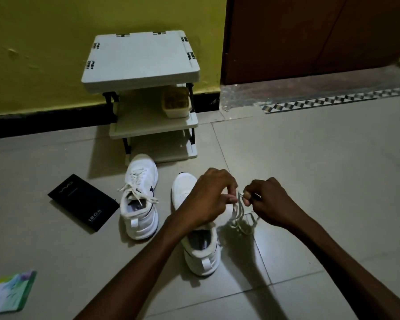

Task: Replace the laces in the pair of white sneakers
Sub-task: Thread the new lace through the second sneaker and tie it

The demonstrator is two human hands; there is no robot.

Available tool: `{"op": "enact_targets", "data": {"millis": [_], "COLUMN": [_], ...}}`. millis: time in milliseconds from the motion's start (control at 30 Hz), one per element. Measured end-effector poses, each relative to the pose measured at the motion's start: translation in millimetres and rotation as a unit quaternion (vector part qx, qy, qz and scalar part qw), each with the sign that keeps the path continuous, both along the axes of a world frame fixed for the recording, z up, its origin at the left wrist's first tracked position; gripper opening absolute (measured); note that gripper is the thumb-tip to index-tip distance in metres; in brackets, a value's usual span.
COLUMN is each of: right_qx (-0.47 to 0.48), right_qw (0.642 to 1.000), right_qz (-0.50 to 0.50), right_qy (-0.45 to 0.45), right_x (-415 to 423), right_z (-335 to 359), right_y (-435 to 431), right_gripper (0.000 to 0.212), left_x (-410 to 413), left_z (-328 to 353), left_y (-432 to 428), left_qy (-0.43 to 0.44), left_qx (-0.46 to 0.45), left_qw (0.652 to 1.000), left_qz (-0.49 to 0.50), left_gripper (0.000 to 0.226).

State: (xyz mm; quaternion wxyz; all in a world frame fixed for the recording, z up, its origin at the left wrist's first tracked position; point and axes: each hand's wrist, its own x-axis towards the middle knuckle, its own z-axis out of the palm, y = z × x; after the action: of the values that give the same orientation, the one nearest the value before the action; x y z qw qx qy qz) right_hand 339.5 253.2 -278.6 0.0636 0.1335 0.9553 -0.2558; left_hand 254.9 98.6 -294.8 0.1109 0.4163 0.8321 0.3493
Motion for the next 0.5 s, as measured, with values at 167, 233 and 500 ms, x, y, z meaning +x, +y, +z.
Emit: {"op": "enact_targets", "data": {"millis": [167, 233, 500], "right_qx": [0.008, 0.006, 0.046], "right_qw": [1.0, 1.0, 0.997], "right_qz": [0.001, 0.0, 0.032], "right_qy": [-0.016, -0.021, -0.047], "right_x": [-3, -3, -6], "right_z": [1, 6, 13], "right_y": [-3, -6, -17], "right_gripper": [0.029, 0.023, 0.032], "left_x": [6, 8, 5], "left_z": [-7, -7, -2], "left_y": [3, 4, -1], "left_qy": [-0.027, -0.025, 0.032], "left_qx": [0.012, 0.006, -0.028], "left_qw": [1.0, 0.999, 0.995], "left_qz": [-0.008, 0.018, 0.088], "left_gripper": [0.018, 0.018, 0.011]}}
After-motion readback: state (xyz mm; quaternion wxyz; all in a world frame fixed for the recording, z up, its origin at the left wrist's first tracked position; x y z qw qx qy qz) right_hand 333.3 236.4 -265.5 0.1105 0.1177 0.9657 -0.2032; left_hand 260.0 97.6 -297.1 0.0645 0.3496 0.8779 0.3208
